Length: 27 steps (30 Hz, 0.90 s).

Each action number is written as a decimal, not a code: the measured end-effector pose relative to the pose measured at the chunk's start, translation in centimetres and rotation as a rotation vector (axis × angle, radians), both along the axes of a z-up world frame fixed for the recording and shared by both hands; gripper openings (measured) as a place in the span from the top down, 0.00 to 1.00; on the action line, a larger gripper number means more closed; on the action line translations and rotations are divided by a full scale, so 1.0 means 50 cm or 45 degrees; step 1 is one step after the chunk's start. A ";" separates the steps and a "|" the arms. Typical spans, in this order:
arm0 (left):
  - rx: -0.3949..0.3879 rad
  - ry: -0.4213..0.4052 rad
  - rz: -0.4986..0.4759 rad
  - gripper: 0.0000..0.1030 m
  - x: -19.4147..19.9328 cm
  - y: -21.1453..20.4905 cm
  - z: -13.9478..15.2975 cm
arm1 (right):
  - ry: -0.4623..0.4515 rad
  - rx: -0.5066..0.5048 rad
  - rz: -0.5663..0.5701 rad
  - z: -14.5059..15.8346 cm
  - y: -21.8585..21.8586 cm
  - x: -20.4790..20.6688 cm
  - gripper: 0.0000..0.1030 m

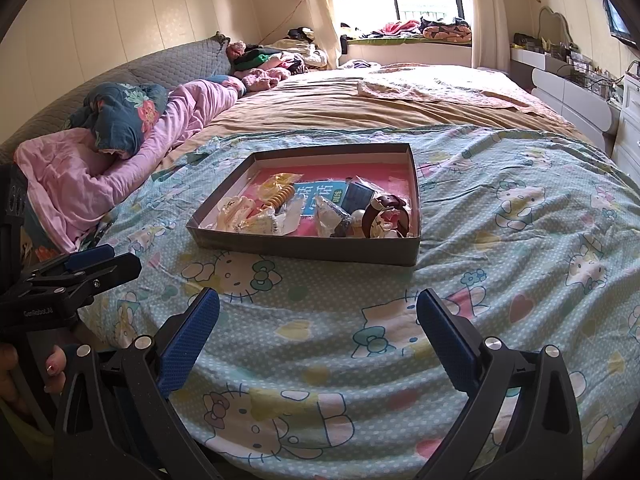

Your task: Organize jewelry

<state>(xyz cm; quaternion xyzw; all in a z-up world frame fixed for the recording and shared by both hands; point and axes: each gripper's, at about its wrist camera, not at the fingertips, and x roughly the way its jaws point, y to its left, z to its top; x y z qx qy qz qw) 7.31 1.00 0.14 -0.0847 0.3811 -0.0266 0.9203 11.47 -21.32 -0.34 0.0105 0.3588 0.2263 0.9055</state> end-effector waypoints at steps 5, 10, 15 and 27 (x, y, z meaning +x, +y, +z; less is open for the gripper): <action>0.002 0.001 0.000 0.09 0.001 0.000 0.000 | 0.000 -0.001 0.000 -0.001 0.001 0.000 0.05; 0.005 0.008 0.000 0.09 0.002 0.001 -0.003 | 0.003 -0.008 0.002 -0.002 0.002 0.003 0.05; -0.011 0.016 -0.001 0.09 0.003 0.008 -0.012 | 0.007 -0.021 0.003 -0.008 0.006 0.006 0.05; 0.002 0.067 0.104 0.09 0.034 0.048 -0.024 | 0.039 -0.051 -0.100 -0.032 -0.024 0.057 0.05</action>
